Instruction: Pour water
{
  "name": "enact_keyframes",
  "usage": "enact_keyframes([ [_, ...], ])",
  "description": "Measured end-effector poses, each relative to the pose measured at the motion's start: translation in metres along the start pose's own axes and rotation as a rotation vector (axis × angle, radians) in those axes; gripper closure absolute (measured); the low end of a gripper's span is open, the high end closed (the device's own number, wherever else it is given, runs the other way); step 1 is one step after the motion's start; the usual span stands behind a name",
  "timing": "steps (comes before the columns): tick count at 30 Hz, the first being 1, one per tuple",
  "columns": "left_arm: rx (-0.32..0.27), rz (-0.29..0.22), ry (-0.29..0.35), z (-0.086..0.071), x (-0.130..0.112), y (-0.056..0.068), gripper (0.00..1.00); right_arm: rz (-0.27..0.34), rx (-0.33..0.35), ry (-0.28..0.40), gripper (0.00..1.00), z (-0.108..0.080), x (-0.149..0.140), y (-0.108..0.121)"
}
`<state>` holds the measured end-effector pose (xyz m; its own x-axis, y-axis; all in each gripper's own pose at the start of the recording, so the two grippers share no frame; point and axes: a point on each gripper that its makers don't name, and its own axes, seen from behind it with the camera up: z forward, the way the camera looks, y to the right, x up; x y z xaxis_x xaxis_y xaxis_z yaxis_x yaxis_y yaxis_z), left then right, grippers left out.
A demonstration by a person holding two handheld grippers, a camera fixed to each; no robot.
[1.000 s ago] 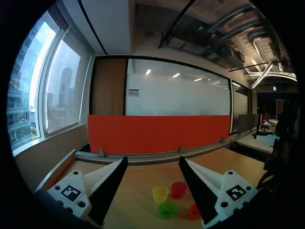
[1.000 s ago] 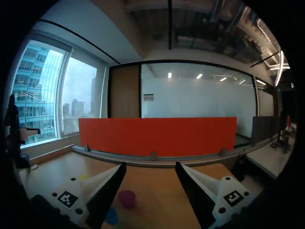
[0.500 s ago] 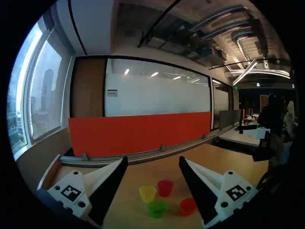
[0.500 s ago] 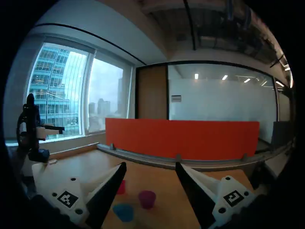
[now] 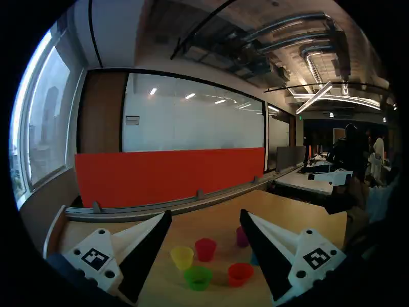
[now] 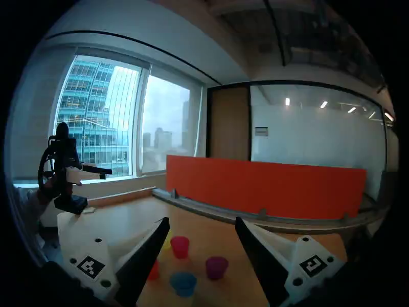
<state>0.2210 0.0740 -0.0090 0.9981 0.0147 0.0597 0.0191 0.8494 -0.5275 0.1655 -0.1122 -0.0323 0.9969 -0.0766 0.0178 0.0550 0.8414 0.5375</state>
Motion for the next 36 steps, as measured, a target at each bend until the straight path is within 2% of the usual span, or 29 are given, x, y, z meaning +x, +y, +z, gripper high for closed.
enact_keyframes([
  [15, -0.035, 0.034, -0.094, 0.006, -0.036, 0.003, 0.00, -0.025, 0.095, -0.103, 0.01, 0.010, -0.028, -0.024],
  [27, -0.059, 0.070, -0.193, 0.012, -0.084, 0.001, 0.00, -0.038, 0.152, -0.235, 0.01, 0.014, -0.081, -0.029],
  [36, -0.073, 0.085, -0.270, 0.023, -0.122, 0.001, 0.00, -0.037, 0.175, -0.312, 0.01, 0.019, -0.116, -0.028],
])
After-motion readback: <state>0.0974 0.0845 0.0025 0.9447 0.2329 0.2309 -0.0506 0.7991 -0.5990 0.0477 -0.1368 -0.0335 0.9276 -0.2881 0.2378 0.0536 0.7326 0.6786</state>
